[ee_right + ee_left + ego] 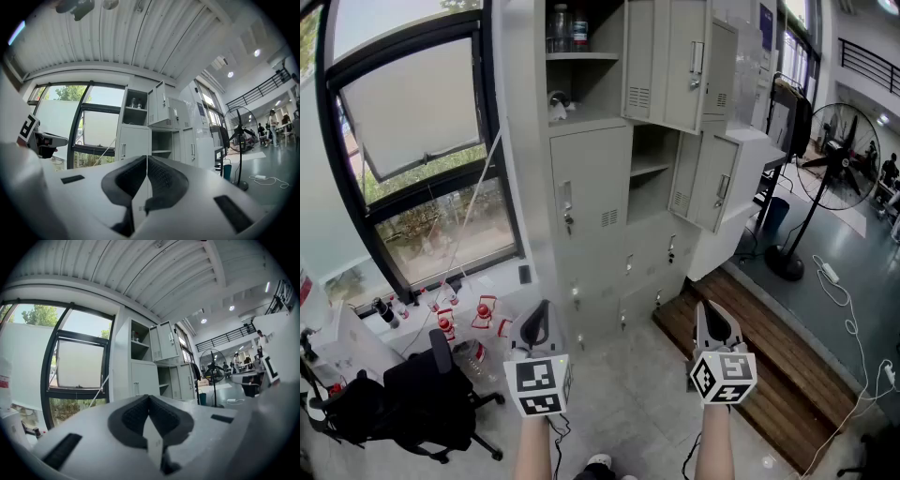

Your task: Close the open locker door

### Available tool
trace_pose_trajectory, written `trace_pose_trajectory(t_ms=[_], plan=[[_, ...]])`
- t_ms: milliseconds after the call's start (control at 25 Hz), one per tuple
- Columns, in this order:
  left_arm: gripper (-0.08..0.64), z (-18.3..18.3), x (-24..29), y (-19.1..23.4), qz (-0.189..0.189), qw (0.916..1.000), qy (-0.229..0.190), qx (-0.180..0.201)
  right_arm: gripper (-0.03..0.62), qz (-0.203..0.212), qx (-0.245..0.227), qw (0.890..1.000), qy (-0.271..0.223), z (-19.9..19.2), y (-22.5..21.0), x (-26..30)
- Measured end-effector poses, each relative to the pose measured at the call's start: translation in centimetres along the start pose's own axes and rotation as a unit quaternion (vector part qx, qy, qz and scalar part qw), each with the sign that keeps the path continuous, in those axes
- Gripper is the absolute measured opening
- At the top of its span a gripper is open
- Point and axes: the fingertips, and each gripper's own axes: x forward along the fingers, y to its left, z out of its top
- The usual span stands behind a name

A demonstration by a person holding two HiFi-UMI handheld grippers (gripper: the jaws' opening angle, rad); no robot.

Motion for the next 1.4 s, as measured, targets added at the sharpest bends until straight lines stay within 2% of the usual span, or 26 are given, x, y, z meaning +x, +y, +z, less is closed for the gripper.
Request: trace_pose_trajectory(t_ms=[520, 800, 840, 880, 920, 1120, 1400], plan=[[0.002, -0.2, 0.3, 0.4, -0.001, 1.0000, -0.001, 0.002, 0.023, -0.004, 0.003, 1.000, 0.002, -0.2, 0.4, 0.3], [0.003, 0.3, 1.5, 0.8, -0.010, 0.9999, -0.006, 0.004, 0.026, 0.001, -0.004, 1.000, -0.017, 1.0, 1.4, 1.6], [0.002, 0.4, 1.7, 0.9, -0.012, 0.9999, -0.006, 0.004, 0.043, 0.006, -0.004, 1.000, -0.019, 1.2, 1.6, 1.9], [0.002, 0.4, 2.1, 1.0, -0.014, 0.9999, -0.006, 0.005, 0.134, 0.013, -0.002, 1.000, -0.020, 1.4, 1.9, 2.3], [0.003, 0.6, 2.4, 1.1, -0.016, 0.9998, -0.007, 0.007, 0.198, 0.018, 0.002, 1.000, -0.021, 1.5, 2.1, 2.7], [0.002, 1.4, 4.2, 1.6, -0.031, 0.9991, -0.018, 0.021, 0.233, 0.015, -0.004, 0.999, -0.032, 2.3, 2.8, 4.7], [0.002, 1.7, 6.1, 1.9, -0.047, 0.9983, -0.021, 0.028, 0.247, 0.008, -0.014, 0.999, -0.036, 2.7, 3.2, 6.2]])
